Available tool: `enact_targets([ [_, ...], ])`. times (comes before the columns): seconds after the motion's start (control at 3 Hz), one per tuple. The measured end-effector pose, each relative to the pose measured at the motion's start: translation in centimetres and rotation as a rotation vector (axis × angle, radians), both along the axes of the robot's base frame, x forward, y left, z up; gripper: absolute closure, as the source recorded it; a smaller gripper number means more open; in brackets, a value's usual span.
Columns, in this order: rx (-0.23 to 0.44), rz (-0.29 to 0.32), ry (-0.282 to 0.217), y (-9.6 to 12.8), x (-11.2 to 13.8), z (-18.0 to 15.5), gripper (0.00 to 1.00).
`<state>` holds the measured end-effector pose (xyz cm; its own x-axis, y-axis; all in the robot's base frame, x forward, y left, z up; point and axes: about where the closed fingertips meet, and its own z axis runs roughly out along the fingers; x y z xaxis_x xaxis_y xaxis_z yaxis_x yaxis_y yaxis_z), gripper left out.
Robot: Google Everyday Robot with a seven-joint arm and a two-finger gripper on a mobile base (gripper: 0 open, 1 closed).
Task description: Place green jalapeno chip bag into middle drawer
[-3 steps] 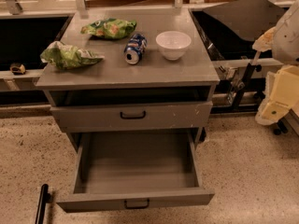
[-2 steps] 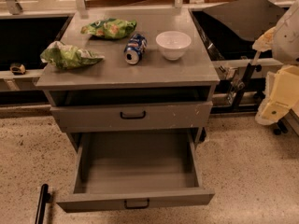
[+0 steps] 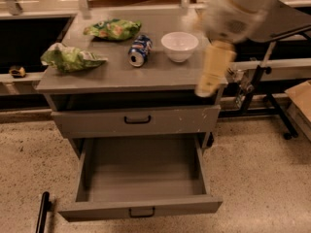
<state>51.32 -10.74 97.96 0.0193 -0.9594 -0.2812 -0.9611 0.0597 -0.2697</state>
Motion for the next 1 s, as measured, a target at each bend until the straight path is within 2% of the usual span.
enact_targets([
  [0.33, 0.046, 0.16, -0.047, 12.7, 4.2, 0.1, 0.0],
  [0.67, 0.039, 0.265, -0.035, 21.2, 6.4, -2.7, 0.0],
  [1.0, 0.039, 0.279, -0.035, 21.9, 6.2, -2.8, 0.0],
])
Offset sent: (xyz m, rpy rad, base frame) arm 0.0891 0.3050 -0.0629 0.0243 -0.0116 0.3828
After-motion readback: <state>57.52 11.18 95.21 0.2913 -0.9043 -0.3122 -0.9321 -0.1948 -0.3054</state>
